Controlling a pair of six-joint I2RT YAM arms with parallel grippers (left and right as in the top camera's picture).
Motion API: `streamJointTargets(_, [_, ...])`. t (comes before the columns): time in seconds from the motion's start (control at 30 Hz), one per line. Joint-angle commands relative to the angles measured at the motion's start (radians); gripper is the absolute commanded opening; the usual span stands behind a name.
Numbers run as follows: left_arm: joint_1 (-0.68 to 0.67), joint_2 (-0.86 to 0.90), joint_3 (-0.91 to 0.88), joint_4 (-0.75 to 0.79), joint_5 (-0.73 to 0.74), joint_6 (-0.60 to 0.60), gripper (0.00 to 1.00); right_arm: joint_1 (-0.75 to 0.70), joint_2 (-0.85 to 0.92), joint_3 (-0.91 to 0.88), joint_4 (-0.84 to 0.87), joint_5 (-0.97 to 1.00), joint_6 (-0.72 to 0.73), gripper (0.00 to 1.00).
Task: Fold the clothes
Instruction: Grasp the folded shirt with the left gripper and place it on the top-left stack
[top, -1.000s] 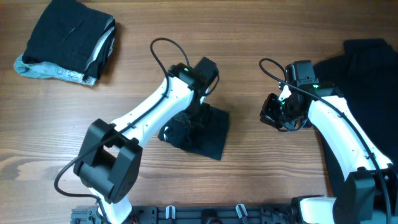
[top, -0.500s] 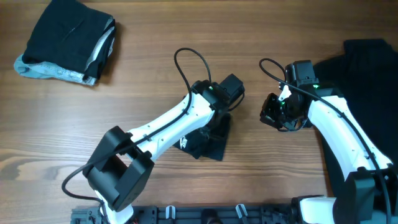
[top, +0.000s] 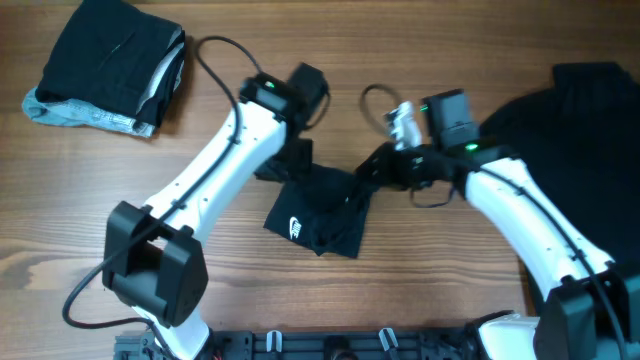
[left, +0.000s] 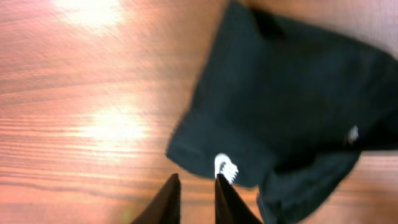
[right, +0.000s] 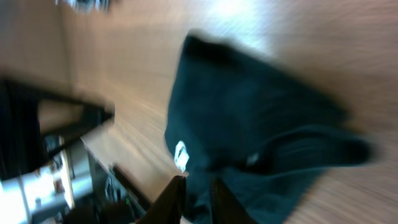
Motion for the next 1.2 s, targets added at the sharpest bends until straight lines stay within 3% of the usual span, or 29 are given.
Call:
streamJointTargets(0.0, [0.085, -0.021, 0.01, 0.052, 0.052, 0.047, 0.12, 0.13, 0.044, 0.011, 0.018, 0.05, 0.072, 0.16])
streamJointTargets(0.17, [0.198, -0.021, 0.01, 0.071, 0.082, 0.113, 0.14, 0.262, 0.221, 0.011, 0.063, 0.116, 0.252, 0.16])
streamJointTargets(0.27, [0.233, -0.021, 0.01, 0.066, 0.167, 0.162, 0.15, 0.234, 0.272, 0.011, -0.112, 0.135, 0.321, 0.13])
streamJointTargets(0.33, [0.237, -0.021, 0.01, 0.05, 0.171, 0.185, 0.16, 0.187, 0.24, 0.011, -0.328, 0.304, 0.318, 0.08])
streamJointTargets(0.4, [0.236, -0.021, 0.01, 0.05, 0.173, 0.188, 0.19, 0.154, 0.191, 0.011, -0.401, 0.386, 0.289, 0.07])
streamJointTargets(0.5, [0.236, -0.021, 0.01, 0.051, 0.188, 0.188, 0.26, 0.132, 0.061, 0.011, -0.368, 0.383, 0.175, 0.11])
streamJointTargets(0.6, [0.236, -0.021, 0.01, 0.048, 0.213, 0.188, 0.29, 0.133, -0.036, 0.011, -0.224, 0.253, 0.065, 0.17])
streamJointTargets(0.73, [0.236, -0.021, 0.01, 0.048, 0.214, 0.188, 0.29, 0.133, 0.01, 0.01, -0.138, 0.256, 0.127, 0.22])
streamJointTargets(0.83, [0.236, -0.021, 0.01, 0.048, 0.251, 0.218, 0.36, 0.134, 0.114, 0.0, -0.175, 0.22, 0.145, 0.22])
streamJointTargets(0.97, [0.236, -0.021, -0.031, 0.056, 0.266, 0.224, 0.64, 0.133, 0.245, -0.027, -0.207, 0.21, 0.187, 0.21])
streamJointTargets(1.1, [0.235, -0.021, -0.16, 0.142, 0.346, 0.243, 0.66, 0.133, 0.239, -0.026, -0.192, 0.207, 0.186, 0.18])
streamJointTargets(1.17, [0.236, -0.021, -0.246, 0.233, 0.462, 0.328, 0.68, 0.133, 0.221, -0.026, -0.178, 0.207, 0.182, 0.2])
